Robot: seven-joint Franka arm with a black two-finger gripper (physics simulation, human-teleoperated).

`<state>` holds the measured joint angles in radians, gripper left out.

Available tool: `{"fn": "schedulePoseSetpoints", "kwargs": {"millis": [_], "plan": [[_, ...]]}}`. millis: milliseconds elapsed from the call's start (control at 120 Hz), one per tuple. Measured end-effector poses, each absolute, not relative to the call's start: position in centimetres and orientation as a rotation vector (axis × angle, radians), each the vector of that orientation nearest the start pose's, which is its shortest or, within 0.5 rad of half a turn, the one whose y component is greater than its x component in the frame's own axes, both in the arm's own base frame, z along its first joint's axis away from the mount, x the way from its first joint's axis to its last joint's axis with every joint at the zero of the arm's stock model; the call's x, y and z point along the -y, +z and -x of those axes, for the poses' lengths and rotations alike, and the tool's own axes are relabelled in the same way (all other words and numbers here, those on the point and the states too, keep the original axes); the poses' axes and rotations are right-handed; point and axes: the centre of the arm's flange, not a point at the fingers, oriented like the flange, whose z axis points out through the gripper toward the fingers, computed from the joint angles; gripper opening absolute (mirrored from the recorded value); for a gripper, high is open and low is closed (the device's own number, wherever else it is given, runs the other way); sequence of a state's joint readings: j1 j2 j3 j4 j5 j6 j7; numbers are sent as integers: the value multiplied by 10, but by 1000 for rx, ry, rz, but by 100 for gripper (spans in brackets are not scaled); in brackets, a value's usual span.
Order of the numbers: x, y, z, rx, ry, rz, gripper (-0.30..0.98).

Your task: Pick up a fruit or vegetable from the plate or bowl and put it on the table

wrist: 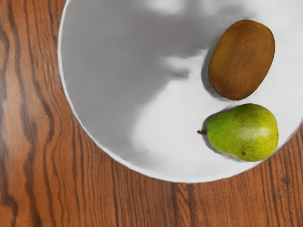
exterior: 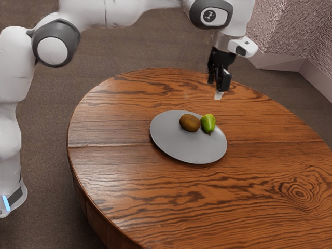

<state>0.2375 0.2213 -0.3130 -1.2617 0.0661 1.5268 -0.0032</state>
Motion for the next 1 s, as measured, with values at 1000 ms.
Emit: {"fn": "schedulePoseSetpoints", "kwargs": {"millis": [1000], "plan": [[-64, 552, -650, -157, 15, 3125, 69]]}}
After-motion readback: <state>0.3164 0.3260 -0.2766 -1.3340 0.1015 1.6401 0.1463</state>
